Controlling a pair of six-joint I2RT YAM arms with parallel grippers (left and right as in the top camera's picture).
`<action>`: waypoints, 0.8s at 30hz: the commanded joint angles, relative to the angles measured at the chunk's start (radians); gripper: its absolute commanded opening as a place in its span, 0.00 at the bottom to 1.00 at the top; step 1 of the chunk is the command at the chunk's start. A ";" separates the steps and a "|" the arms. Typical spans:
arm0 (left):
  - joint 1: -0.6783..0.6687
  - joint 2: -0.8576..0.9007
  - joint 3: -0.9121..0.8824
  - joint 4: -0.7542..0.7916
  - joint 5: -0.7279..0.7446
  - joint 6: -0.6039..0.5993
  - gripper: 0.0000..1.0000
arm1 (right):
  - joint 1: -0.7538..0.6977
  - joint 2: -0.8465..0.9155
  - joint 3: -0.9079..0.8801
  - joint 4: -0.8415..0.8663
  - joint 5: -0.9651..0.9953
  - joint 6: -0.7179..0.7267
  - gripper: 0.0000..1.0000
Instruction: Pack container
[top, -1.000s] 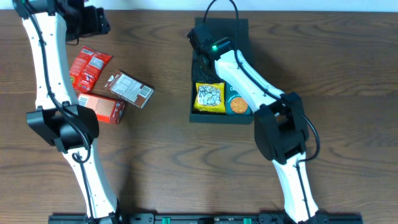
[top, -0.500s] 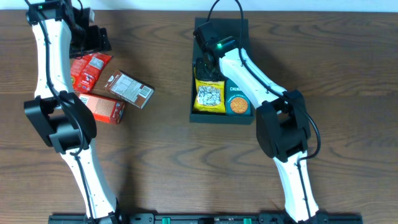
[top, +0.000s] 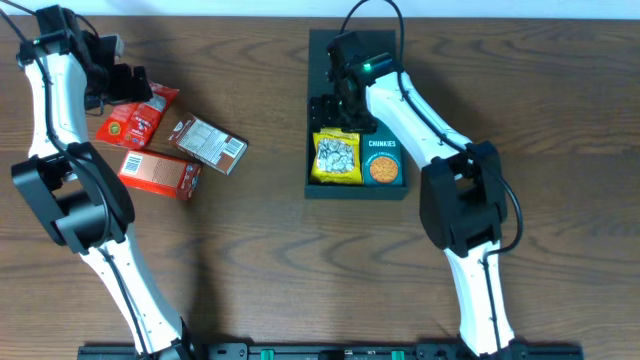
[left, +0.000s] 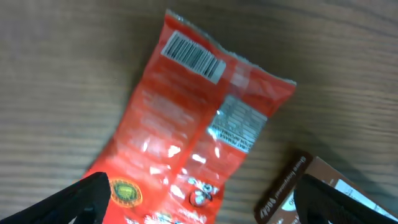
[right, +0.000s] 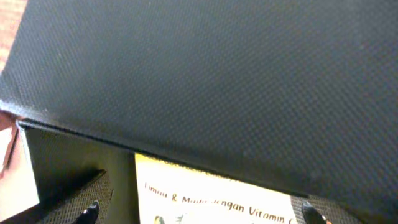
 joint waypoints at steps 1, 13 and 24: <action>0.035 0.000 -0.004 0.020 0.183 0.111 0.95 | 0.001 -0.026 -0.002 -0.028 -0.088 -0.041 0.93; 0.103 0.071 -0.004 0.105 0.244 0.111 0.95 | -0.004 -0.158 -0.002 -0.061 -0.093 -0.101 0.89; 0.106 0.144 -0.004 0.142 0.288 0.112 0.95 | -0.089 -0.385 -0.002 -0.060 -0.090 -0.171 0.87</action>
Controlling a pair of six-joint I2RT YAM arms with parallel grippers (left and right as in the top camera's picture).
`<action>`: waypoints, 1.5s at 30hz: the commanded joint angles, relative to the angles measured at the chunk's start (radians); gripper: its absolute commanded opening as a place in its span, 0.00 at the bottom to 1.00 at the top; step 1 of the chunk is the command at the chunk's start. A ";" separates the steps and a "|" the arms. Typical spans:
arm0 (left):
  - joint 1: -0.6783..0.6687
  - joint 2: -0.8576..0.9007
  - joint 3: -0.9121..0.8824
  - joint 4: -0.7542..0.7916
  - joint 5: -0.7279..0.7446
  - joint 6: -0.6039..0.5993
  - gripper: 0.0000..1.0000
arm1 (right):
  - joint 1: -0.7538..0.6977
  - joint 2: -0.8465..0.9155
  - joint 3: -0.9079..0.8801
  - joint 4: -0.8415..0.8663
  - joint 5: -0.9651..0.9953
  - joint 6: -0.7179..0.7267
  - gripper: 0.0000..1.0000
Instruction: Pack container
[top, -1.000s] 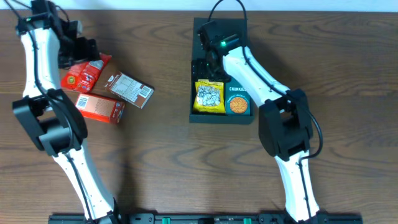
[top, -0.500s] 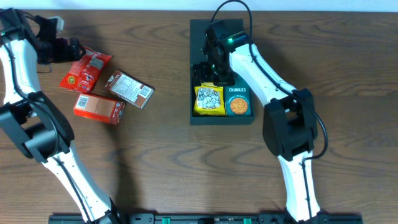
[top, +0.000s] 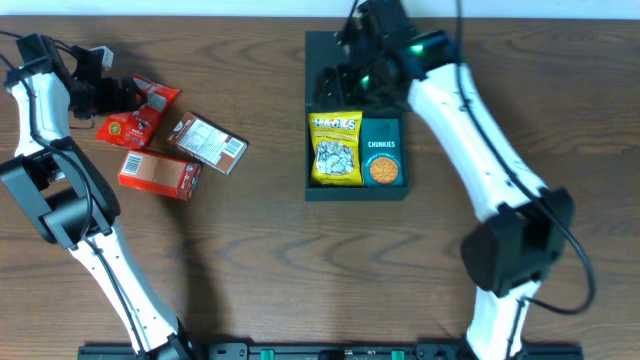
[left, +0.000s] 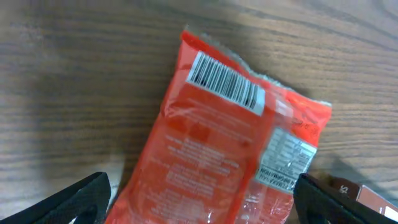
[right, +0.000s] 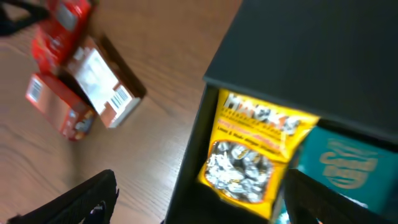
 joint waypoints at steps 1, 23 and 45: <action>0.003 0.020 0.002 0.003 0.054 0.023 0.95 | -0.053 -0.061 -0.002 0.002 -0.003 -0.025 0.87; 0.009 0.140 0.002 -0.047 0.282 0.019 0.56 | -0.102 -0.089 -0.002 0.019 -0.022 -0.006 0.88; -0.006 0.136 0.481 -0.288 0.405 -0.279 0.06 | -0.189 -0.108 -0.002 0.055 -0.022 -0.006 0.83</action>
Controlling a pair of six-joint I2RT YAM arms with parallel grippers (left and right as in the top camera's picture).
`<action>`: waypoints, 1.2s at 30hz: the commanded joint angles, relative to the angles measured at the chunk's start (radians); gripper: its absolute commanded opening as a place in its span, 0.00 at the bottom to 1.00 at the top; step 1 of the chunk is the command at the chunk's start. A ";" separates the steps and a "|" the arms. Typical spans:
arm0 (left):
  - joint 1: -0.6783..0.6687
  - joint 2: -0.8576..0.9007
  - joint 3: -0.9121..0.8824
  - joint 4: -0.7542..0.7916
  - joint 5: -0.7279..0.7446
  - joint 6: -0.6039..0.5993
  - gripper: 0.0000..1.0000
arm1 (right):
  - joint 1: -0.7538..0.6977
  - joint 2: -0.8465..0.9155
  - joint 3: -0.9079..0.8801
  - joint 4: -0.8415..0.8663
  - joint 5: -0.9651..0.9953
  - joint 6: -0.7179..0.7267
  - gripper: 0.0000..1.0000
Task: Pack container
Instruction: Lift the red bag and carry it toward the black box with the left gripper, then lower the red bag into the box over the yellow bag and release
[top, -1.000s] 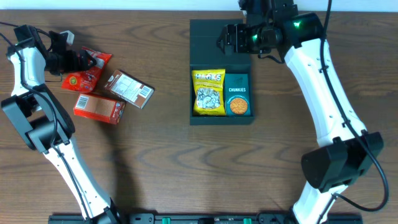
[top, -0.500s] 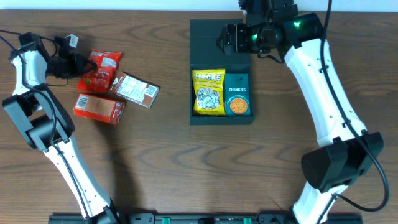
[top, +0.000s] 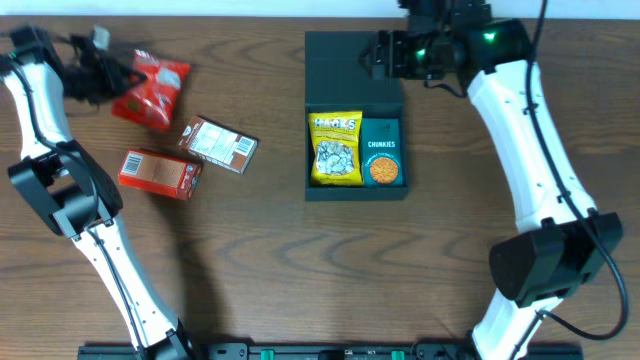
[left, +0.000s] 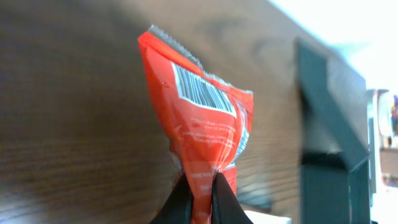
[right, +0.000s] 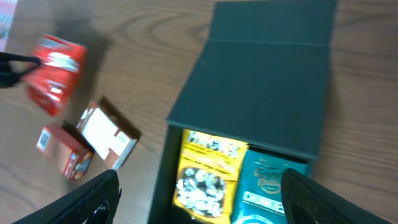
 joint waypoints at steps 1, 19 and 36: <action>-0.021 -0.014 0.167 -0.053 -0.002 -0.142 0.06 | -0.051 -0.038 -0.002 0.002 -0.003 -0.002 0.83; -0.478 -0.014 0.426 -0.239 -0.227 -0.622 0.06 | -0.463 -0.160 -0.002 -0.099 -0.003 -0.061 0.93; -0.753 -0.114 0.428 -0.468 -0.422 -0.643 0.06 | -0.600 -0.160 -0.002 -0.129 -0.004 -0.169 0.99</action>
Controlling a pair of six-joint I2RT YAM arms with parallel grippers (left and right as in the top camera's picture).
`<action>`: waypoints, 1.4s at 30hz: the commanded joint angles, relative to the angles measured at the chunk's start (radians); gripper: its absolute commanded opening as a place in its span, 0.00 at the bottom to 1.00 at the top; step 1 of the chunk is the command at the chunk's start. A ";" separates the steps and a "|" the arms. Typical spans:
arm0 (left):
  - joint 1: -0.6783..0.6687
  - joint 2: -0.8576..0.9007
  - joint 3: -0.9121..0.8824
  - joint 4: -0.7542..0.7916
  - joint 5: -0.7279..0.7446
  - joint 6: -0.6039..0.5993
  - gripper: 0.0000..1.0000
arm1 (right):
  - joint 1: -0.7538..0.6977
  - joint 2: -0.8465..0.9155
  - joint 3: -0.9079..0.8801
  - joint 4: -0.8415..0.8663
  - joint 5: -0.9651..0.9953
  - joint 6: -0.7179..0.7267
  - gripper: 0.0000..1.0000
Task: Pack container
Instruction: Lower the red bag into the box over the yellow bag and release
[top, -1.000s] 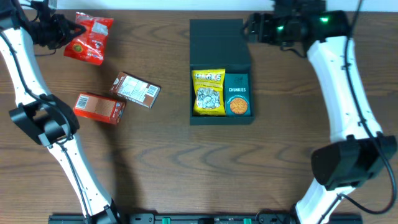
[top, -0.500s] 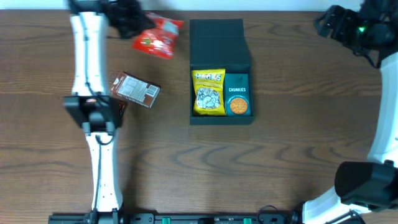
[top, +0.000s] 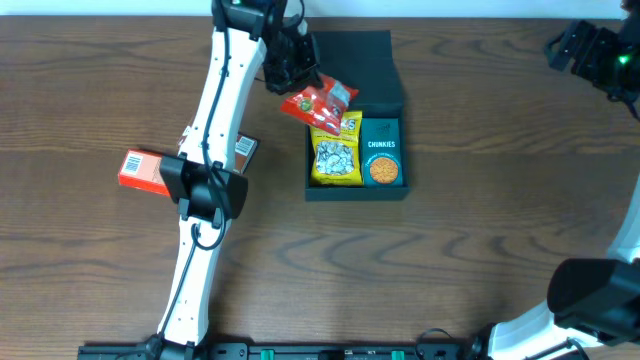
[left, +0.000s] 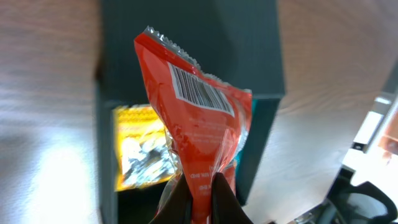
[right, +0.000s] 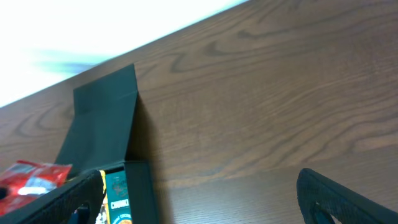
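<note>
A black container (top: 356, 193) stands open at the table's middle back, its lid (top: 350, 60) laid flat behind it. Inside lie a yellow packet (top: 337, 158) and a teal Chunkies packet (top: 381, 158). My left gripper (top: 296, 92) is shut on a red snack packet (top: 320, 102), which hangs over the container's back left part. In the left wrist view the red packet (left: 199, 124) is pinched at its lower end by the left gripper (left: 200, 193), with the yellow packet (left: 140, 149) below. My right gripper (top: 575, 45) is open at the far right back, with nothing between its fingers (right: 333, 196).
An orange-red box (top: 145, 170) lies on the table at the left. A brown box (top: 244, 150) shows partly behind the left arm. In the right wrist view the container (right: 134, 186) and lid (right: 102, 124) are at the left.
My left gripper has moved with the red packet from the table's far left back to over the container. My right gripper has moved from above the lid to the far right back.
My left gripper stood open over the red packet on the table while the right one was low at the container. The right then rose off the container. Later the left was shut on the packet, lifted at the far left, and now holds it over the container.
</note>
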 joint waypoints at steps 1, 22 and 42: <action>-0.012 -0.099 0.029 -0.053 -0.091 0.054 0.06 | -0.012 -0.007 -0.002 -0.001 -0.008 -0.038 0.99; -0.074 -0.175 0.034 0.157 -0.253 0.220 0.06 | -0.011 -0.007 -0.002 -0.022 -0.085 -0.038 0.99; -0.005 -0.769 -1.063 0.729 -0.155 0.013 0.06 | -0.010 -0.007 -0.002 -0.042 -0.109 -0.037 0.99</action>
